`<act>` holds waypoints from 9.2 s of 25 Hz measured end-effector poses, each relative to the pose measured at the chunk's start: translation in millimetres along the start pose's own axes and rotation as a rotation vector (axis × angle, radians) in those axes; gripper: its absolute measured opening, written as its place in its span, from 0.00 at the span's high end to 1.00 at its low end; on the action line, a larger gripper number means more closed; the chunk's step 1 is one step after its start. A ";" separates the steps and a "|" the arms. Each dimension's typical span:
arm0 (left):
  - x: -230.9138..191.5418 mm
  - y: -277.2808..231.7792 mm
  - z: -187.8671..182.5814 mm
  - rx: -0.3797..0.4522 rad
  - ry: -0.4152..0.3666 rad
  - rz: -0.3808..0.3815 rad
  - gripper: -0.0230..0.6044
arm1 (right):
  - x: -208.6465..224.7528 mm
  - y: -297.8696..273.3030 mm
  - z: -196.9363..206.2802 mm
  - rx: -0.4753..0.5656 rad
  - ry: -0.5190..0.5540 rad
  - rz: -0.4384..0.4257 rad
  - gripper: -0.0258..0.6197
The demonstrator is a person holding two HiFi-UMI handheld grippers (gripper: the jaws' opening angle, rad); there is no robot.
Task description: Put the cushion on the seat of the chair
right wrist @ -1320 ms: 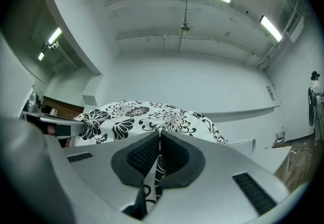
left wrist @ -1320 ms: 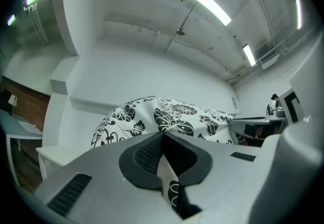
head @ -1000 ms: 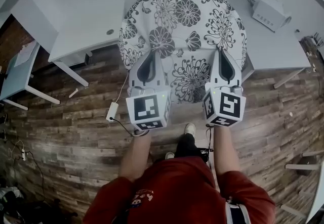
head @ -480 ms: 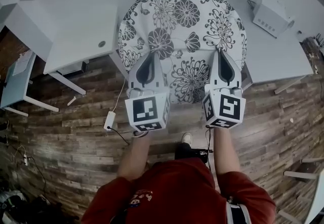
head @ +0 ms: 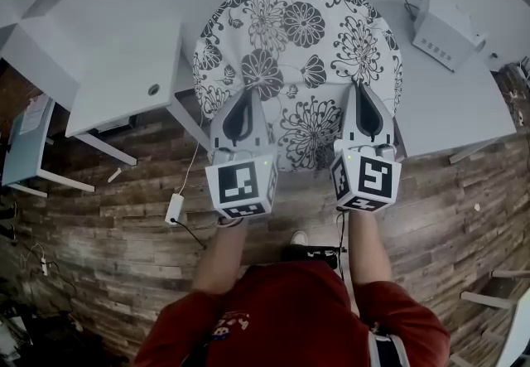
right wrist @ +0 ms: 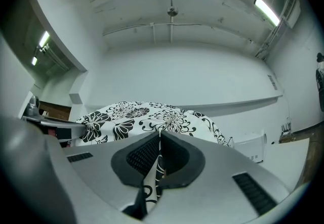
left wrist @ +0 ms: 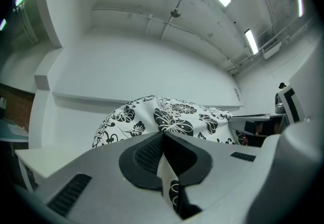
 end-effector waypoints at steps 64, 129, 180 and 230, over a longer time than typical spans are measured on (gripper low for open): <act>2.8 -1.9 17.3 0.150 -0.015 -0.043 0.92 | 4.6 -2.4 22.5 0.132 0.035 -0.042 0.91; 7.5 4.6 -8.0 -0.034 0.012 -0.077 0.92 | 3.4 -3.0 -1.7 -0.092 0.065 -0.053 0.91; 0.4 -1.6 -10.0 -0.155 0.027 -0.047 0.92 | -4.9 -4.0 -15.2 -0.210 0.177 -0.035 0.91; 11.9 23.0 -49.7 -0.075 -0.005 -0.097 0.74 | -12.9 13.8 -55.4 -0.140 0.168 -0.052 0.79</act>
Point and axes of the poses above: the fingertips, and each gripper's own axes: y backward along the fingers, x to its right, z out of its underside, the point moved 8 cm from there along y, backward along the fingers, and after that the axes turned 3 degrees about -y, right-handed, at the moved point
